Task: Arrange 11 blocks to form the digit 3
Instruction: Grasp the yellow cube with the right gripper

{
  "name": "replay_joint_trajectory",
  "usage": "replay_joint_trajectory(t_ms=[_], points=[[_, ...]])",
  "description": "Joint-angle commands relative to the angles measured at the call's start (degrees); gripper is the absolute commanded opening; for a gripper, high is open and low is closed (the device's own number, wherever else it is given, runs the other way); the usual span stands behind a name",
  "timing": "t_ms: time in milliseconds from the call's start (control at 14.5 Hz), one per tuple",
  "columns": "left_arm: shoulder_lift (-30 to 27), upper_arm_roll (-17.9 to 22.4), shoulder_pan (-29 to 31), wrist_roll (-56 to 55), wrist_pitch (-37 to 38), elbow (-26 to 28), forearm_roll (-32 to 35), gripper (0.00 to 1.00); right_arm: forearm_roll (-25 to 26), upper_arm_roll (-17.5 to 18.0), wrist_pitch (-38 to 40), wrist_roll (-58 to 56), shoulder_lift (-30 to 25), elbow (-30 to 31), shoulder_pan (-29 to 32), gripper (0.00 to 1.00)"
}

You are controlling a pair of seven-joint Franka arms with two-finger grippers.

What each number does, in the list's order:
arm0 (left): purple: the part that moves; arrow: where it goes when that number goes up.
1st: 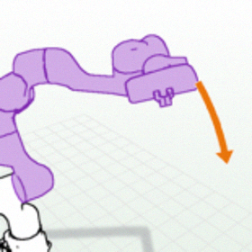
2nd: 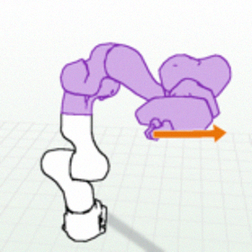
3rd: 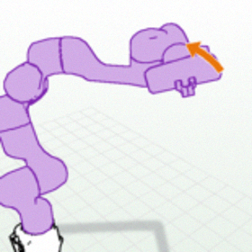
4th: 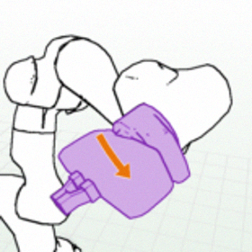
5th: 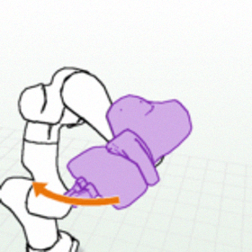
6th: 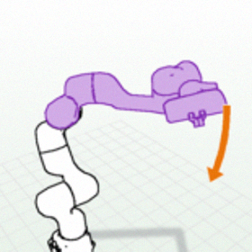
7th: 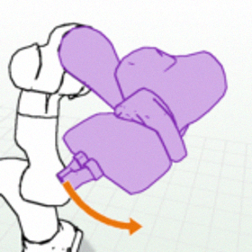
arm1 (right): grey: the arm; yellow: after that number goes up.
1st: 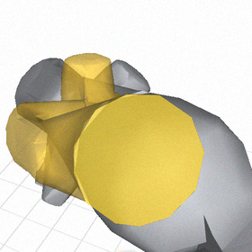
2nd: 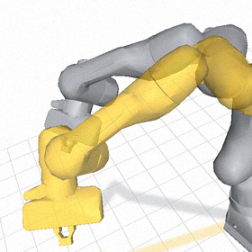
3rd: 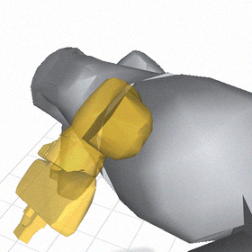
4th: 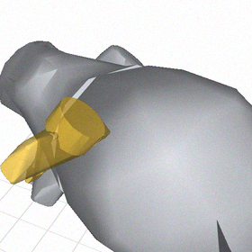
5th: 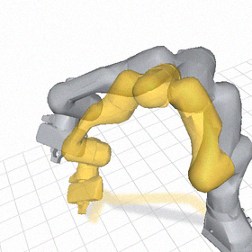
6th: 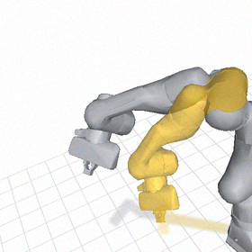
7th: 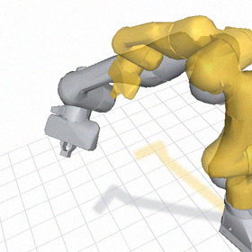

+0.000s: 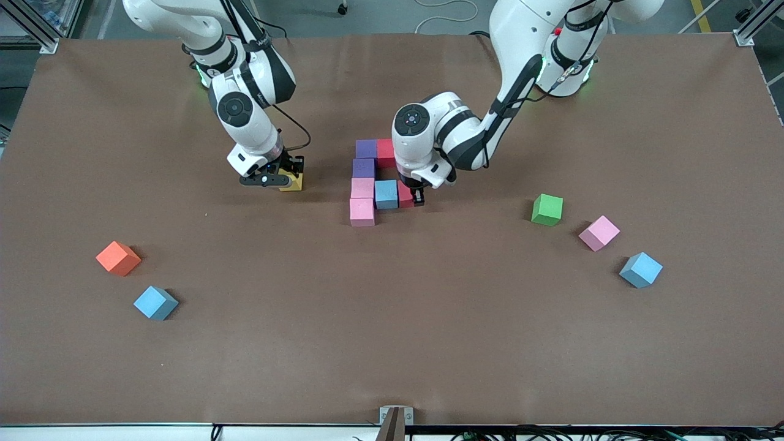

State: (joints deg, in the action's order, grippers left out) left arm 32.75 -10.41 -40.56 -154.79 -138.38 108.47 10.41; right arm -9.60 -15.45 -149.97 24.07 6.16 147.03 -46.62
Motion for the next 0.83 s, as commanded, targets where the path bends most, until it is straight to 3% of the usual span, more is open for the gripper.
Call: replay_joint_trajectory(t_ms=[0, 138, 415, 761], points=[[0.39, 0.04, -0.14, -0.16, -0.84, -0.02, 1.28, 0.63, -0.68, -0.37, 0.47, -1.04, -0.54, -1.74, 0.91, 0.05], [0.39, 0.04, 0.13, 3.42, -0.31, -0.89, 1.28, 1.00, -0.68, -0.46, 2.92, -1.13, 0.25, -4.19, 1.35, 0.03], [-0.84, -0.05, 0.48, 5.56, 0.21, -1.16, 1.19, 1.00, -0.59, -0.46, 8.72, -1.21, 2.00, -10.25, 3.11, 0.03], [-7.60, -0.05, 0.04, 5.91, 9.95, -1.42, 1.28, 1.00, -0.59, -0.46, 9.87, -1.13, 4.82, -17.11, 4.08, 0.03]])
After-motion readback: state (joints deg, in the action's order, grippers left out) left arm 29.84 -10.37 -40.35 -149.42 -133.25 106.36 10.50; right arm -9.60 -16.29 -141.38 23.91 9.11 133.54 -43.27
